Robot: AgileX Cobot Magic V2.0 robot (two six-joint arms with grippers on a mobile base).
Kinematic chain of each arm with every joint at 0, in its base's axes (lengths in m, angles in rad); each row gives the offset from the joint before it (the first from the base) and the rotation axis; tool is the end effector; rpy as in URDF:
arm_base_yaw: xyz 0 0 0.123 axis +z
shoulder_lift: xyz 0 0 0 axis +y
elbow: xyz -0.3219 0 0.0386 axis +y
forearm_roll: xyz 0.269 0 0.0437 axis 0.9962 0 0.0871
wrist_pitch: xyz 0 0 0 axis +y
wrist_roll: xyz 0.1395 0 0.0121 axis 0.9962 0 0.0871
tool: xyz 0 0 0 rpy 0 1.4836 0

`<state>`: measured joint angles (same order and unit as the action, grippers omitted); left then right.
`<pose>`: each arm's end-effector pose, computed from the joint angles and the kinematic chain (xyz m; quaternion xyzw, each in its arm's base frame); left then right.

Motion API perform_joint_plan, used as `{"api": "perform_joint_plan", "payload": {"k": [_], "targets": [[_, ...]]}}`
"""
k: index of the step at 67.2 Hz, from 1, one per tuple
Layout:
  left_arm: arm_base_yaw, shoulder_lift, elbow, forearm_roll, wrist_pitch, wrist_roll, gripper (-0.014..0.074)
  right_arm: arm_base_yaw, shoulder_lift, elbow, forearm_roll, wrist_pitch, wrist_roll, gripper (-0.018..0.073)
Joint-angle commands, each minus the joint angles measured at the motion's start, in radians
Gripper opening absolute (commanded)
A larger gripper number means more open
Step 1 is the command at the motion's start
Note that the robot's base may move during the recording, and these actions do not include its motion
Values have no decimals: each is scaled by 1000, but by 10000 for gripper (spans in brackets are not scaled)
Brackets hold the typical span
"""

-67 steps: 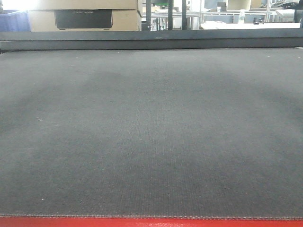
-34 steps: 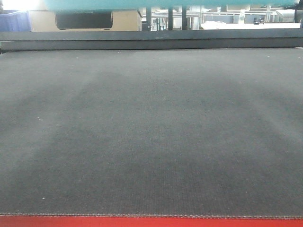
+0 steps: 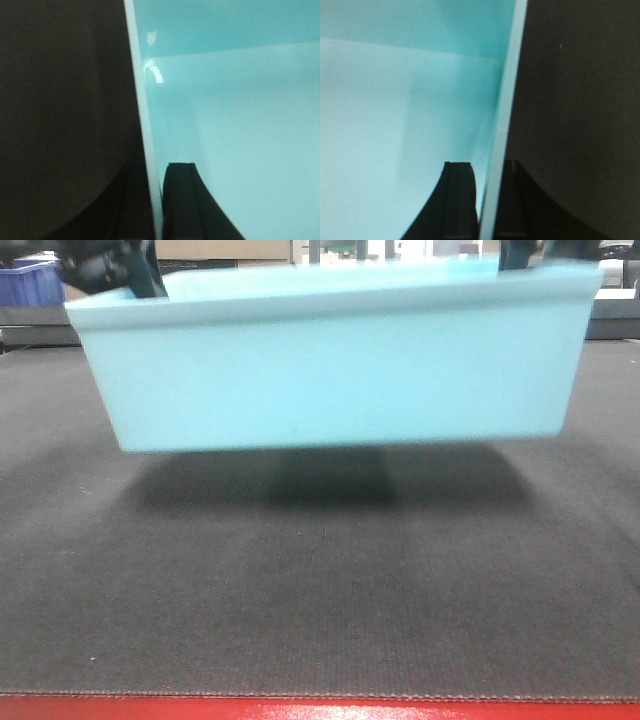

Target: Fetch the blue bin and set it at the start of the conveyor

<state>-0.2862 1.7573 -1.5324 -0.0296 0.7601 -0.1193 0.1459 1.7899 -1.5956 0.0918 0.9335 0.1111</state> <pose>0.4374 -0.1317 0.3053 0.0719 0.9411 -0.0794 0.3207 0.4445 0.0758 0.2994 -0.0001 0.9642 0.0759 0.2541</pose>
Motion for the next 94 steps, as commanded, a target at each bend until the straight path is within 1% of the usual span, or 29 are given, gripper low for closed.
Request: {"api": "perform_joint_plan", "payload": {"k": [1, 2, 3, 6, 7, 9, 12, 14, 16, 18, 19, 21, 24, 25, 27, 35, 38, 44, 46, 49, 52, 59, 60, 62, 69, 77, 80, 84, 94], "targets": [[11, 21, -2, 30, -54, 12, -111, -3, 35, -7, -11, -17, -20, 48], [11, 26, -2, 30, -57, 12, -111, -3, 42, -7, -11, -17, -23, 85], [11, 30, -2, 30, -59, 12, -109, -3, 48, -7, -11, -17, -23, 98], [11, 44, -2, 30, -59, 12, -88, -3, 65, -7, -11, -17, -23, 179], [11, 47, -2, 30, -59, 12, -82, -3, 69, -7, -11, -17, -23, 221], [11, 54, -2, 30, -57, 12, -49, -3, 74, -7, -11, -17, -23, 264], [11, 57, -2, 30, -53, 12, 36, -3, 81, -7, -11, -17, -23, 362], [11, 59, -2, 36, -53, 12, 98, -3, 81, -7, -13, -18, -23, 421], [11, 59, -2, 38, -53, 12, 169, -3, 81, -7, -21, -20, -23, 448], [11, 59, -4, 38, -56, 12, 267, -3, 79, -7, -26, -22, -23, 475], [11, 59, -4, 38, -56, 12, 288, -3, 78, -7, -29, -22, -23, 486], [13, 59, -6, 38, -56, 12, 374, -3, 74, -9, -28, -25, -23, 490], [13, 57, -11, 40, -52, 12, 544, -3, 63, -9, -28, -27, -23, 484], [13, 57, -14, 40, -49, 12, 583, -3, 60, -9, -28, -29, -23, 483], [13, 55, -19, 40, -42, 12, 631, -3, 51, -9, -28, -29, -23, 475], [13, 28, -24, 43, -19, 12, 527, -5, 1, -9, -28, -31, -23, 405], [14, 10, -24, 45, -5, 12, 496, -5, -28, -9, -29, -31, -23, 354], [28, -34, -24, 54, 34, 12, 400, -7, -84, -9, -40, -31, -23, 239], [40, -58, -24, 54, 52, 12, 340, -9, -107, -9, -40, -29, -23, 171], [54, -82, -24, 54, 82, 12, 267, -13, -141, -9, -42, -27, -23, 99], [72, -105, -24, 56, 107, 12, 173, -18, -169, -7, -44, -27, -23, 13], [128, -166, -21, 64, 149, 15, -35, -38, -230, -3, -44, -16, -23, -150], [137, -175, -19, 64, 148, 15, -64, -41, -238, -1, -46, -16, -23, -166], [153, -195, -11, 64, 148, 18, -110, -48, -256, 8, -46, -16, -23, -165], [209, -282, 43, 64, 127, 48, -111, -73, -330, 78, -64, -44, -23, -162], [249, -400, 160, 67, 76, 66, -111, -102, -433, 218, -79, -104, -23, -162], [259, -447, 218, 81, 39, 66, -111, -108, -473, 279, -84, -130, -23, -162], [264, -524, 317, 99, -18, 66, -111, -109, -537, 378, -98, -200, -23, -162], [264, -735, 587, 111, -222, 66, -111, -109, -697, 644, -111, -397, -23, -162]]}}
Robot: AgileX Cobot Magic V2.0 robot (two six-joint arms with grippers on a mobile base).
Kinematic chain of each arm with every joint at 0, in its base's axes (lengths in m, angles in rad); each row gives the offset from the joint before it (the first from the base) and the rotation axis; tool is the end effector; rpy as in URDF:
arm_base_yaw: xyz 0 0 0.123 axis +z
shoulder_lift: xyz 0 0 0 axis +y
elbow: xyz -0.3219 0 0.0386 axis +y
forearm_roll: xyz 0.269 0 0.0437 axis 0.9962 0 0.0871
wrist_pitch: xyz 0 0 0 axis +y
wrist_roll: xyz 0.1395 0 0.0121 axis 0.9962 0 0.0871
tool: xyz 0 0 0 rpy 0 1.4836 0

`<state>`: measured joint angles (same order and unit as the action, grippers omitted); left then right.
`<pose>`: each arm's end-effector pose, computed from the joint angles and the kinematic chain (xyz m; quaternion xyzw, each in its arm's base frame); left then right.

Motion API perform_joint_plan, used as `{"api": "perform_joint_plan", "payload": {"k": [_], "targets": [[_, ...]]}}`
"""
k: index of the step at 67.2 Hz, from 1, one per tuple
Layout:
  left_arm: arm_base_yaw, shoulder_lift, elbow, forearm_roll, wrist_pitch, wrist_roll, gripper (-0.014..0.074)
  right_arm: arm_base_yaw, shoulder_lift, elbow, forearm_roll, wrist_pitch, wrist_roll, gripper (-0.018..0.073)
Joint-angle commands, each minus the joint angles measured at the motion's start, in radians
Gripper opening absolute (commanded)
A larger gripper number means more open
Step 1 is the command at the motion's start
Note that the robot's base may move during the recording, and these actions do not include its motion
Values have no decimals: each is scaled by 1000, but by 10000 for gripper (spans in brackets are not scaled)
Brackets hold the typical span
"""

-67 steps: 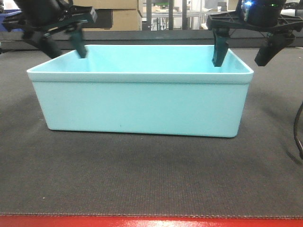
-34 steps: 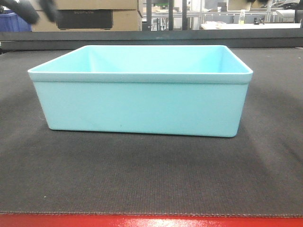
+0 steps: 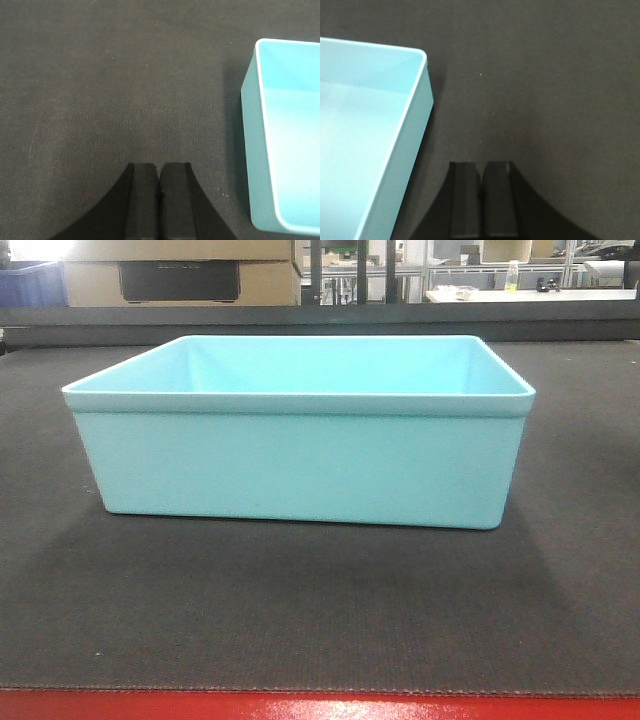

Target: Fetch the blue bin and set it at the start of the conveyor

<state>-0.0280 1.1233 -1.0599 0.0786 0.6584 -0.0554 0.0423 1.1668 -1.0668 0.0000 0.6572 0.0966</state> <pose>0.2795 -0.0011 0.3736 0.0047 0.8919 0.0166 0.4519 0.2904 0.0123 0.3638 0.0244 0.8999 0.0302 0.4343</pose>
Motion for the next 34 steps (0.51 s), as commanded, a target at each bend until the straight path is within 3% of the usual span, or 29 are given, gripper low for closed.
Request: {"api": "perform_joint_plan", "payload": {"k": [1, 16, 24, 34], "targets": [[5, -132, 150, 3, -138, 2, -111, -6, -97, 139, -19, -150, -9, -162], [5, -465, 467, 3, -421, 2, -111, -6, -371, 487, -19, -408, -9, -162], [5, -612, 555, 3, -481, 2, -111, -6, -512, 586, -19, -489, -9, -162], [5, -745, 611, 3, -485, 2, -111, -6, -676, 622, -19, -494, -9, -162]]}}
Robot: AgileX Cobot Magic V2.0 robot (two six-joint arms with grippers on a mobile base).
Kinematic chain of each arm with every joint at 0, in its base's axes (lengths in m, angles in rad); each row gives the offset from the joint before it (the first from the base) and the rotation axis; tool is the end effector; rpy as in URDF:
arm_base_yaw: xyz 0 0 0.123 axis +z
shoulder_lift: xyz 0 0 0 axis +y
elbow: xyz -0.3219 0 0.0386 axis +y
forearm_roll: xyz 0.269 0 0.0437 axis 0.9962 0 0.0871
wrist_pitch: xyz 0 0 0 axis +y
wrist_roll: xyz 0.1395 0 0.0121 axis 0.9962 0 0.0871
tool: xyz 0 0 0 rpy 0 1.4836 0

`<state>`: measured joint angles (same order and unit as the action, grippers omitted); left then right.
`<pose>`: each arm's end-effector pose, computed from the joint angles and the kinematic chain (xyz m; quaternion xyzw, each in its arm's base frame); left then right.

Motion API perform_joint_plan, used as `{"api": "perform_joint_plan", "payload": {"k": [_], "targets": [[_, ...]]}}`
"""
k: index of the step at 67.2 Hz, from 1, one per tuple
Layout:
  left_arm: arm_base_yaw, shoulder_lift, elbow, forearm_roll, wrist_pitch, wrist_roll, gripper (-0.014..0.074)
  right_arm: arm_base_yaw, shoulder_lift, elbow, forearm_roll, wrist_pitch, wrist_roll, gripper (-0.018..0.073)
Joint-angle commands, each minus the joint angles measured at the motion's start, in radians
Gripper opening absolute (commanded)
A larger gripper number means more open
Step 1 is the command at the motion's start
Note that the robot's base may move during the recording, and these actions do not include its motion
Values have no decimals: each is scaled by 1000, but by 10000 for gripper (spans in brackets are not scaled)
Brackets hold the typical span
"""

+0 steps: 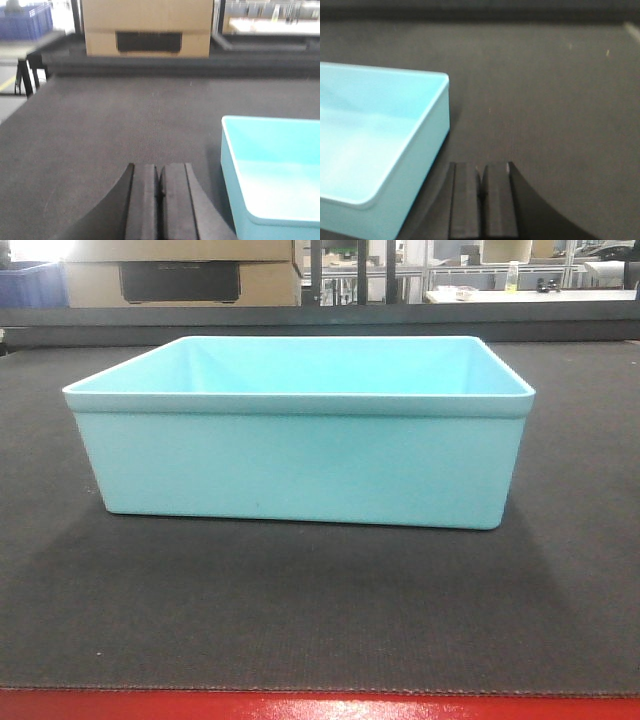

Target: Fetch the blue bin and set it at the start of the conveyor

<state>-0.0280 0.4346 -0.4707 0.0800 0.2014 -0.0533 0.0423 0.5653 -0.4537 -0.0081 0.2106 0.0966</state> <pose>0.1311 -0.0014 0.3360 0.0141 0.7338 0.0049 0.6792 0.1571 0.0064 0.3088 0.0187 0.7849 0.0399 0.6181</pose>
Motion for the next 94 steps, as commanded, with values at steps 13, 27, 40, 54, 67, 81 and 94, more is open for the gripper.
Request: {"api": "perform_joint_plan", "payload": {"k": [13, 27, 40, 54, 67, 81, 94], "targets": [[5, -133, 31, 2, -26, 0, -111, -6, -179, 9, -11, -84, -9, -162], [5, -139, 31, 2, -32, 0, -111, -6, -188, 9, -11, -115, -9, -162], [5, -139, 31, 2, -32, 0, -111, -6, -188, 9, -11, -115, -9, -162], [5, -139, 31, 2, -32, 0, -111, -6, -188, 9, -11, -115, -9, -162], [26, -229, 110, -28, -18, 2, -111, -6, -188, 9, -11, -115, -9, -162], [33, -419, 349, -31, -82, 2, -111, -6, -188, 9, -11, -115, -9, -162], [33, -435, 471, -73, -164, 2, -111, -6, -188, 9, -11, -115, -9, -162]]}}
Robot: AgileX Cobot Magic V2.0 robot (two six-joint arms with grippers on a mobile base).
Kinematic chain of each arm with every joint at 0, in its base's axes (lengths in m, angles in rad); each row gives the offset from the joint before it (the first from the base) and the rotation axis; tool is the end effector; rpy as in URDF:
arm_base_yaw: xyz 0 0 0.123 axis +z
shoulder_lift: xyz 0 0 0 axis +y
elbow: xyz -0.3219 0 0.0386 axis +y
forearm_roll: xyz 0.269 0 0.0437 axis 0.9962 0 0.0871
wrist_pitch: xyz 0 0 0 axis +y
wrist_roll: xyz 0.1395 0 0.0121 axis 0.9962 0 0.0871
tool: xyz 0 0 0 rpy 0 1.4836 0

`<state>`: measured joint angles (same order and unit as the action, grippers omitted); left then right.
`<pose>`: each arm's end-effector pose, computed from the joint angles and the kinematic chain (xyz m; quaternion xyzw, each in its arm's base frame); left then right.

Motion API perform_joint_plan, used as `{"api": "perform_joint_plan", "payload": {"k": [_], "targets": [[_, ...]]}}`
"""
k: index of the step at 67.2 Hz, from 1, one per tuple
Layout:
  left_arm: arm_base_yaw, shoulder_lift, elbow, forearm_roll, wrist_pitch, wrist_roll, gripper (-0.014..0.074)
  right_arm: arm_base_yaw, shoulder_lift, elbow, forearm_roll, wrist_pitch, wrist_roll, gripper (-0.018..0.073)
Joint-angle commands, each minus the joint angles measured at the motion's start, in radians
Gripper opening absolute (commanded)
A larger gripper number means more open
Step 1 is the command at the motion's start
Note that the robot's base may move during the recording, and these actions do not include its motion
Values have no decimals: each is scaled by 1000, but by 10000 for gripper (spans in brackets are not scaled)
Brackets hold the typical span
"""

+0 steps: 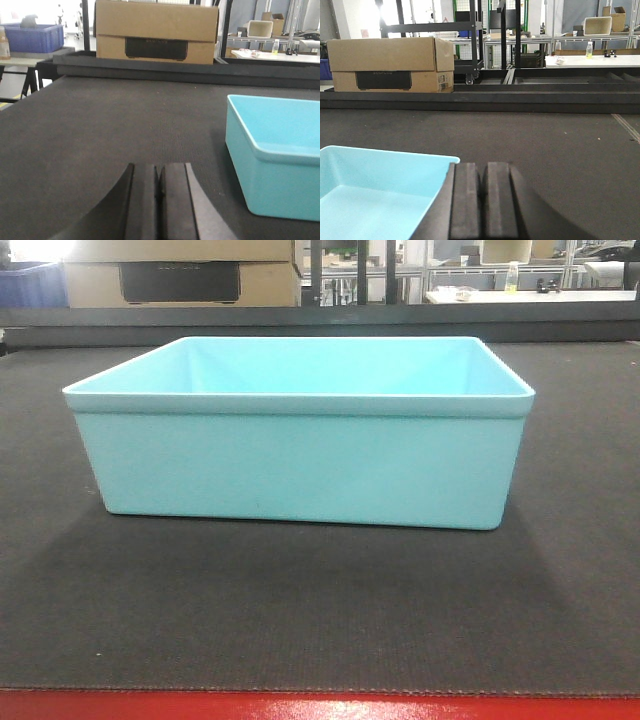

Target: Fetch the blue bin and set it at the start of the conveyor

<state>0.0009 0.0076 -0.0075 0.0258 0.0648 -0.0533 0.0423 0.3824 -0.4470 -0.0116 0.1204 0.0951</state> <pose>0.0874 0.0003 0.2107 -0.0105 0.6991 -0.0089 0.7149 0.1212 0.0049 0.3442 0.0149 0.6958 0.0447 0.7167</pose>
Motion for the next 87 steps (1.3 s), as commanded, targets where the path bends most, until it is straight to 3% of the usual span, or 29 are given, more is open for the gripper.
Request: {"api": "perform_joint_plan", "payload": {"k": [1, 59, 72, 81, 87], "targets": [[4, -8, 7, -19, -30, 2, -111, -6, -5, 2, -8, -24, -7, -162], [4, -8, 7, -19, -30, 2, -111, -10, -9, 8, -8, -18, -7, -162], [4, -8, 7, -19, -30, 2, -111, -137, -101, 85, 28, 34, -7, -162], [4, -8, 7, -19, -30, 2, -111, -227, -212, 228, 54, 24, -7, -162], [4, -8, 7, -19, -30, 2, -111, -247, -275, 333, 54, 19, -7, -162]]}}
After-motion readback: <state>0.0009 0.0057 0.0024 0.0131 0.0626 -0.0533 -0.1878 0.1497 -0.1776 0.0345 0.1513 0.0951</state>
